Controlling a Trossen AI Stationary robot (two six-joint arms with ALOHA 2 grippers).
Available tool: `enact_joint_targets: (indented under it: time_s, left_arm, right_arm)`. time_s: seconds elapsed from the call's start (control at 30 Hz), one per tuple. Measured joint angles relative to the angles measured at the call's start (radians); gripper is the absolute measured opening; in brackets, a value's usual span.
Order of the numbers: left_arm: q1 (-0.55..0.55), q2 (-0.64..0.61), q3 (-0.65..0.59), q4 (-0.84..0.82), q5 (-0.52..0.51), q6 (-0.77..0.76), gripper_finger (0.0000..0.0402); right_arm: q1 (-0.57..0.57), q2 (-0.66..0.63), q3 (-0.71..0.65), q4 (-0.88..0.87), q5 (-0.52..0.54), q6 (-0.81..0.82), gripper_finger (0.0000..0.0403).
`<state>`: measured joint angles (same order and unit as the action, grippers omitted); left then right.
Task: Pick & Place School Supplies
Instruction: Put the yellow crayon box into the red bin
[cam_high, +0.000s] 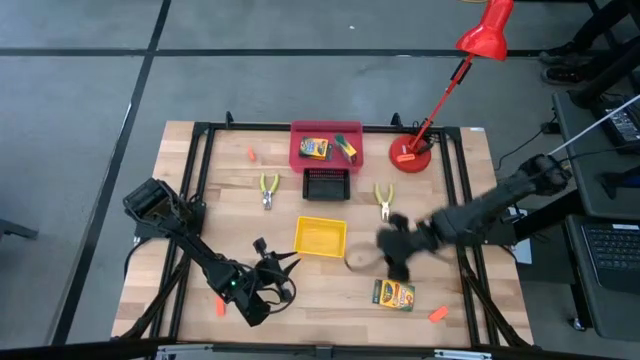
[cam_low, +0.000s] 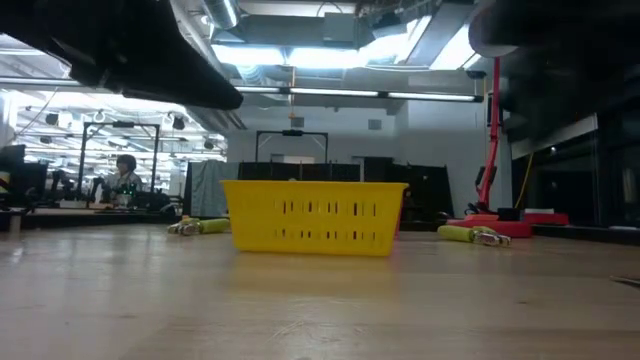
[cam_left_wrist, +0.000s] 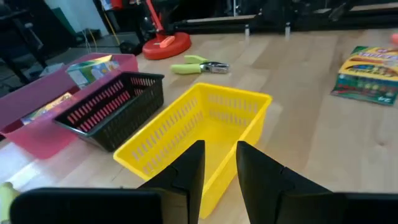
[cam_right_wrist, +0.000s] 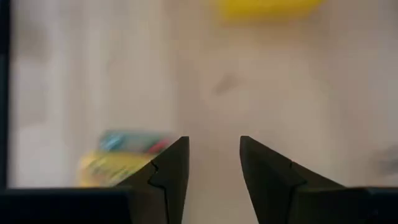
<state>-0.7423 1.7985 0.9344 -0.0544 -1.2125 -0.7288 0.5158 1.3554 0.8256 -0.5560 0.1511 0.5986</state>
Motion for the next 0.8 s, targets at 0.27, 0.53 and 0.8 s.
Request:
enact_joint_targets:
  time_s: [0.27,0.53,0.8]
  left_arm:
    - [-0.004,0.0,0.0,0.276,0.018,0.273,0.0097]
    - [0.03,0.0,0.0,0.48,0.056,0.525,0.0081]
    - [0.054,0.0,0.0,0.485,0.105,0.542,0.0066]
  right_arm:
    - [0.343,0.022,-0.121,0.045,0.152,0.55,0.0145]
    - [0.444,0.022,-0.121,0.008,0.099,0.756,0.0134]
    - [0.489,0.022,-0.121,0.009,0.023,0.86,0.0098]
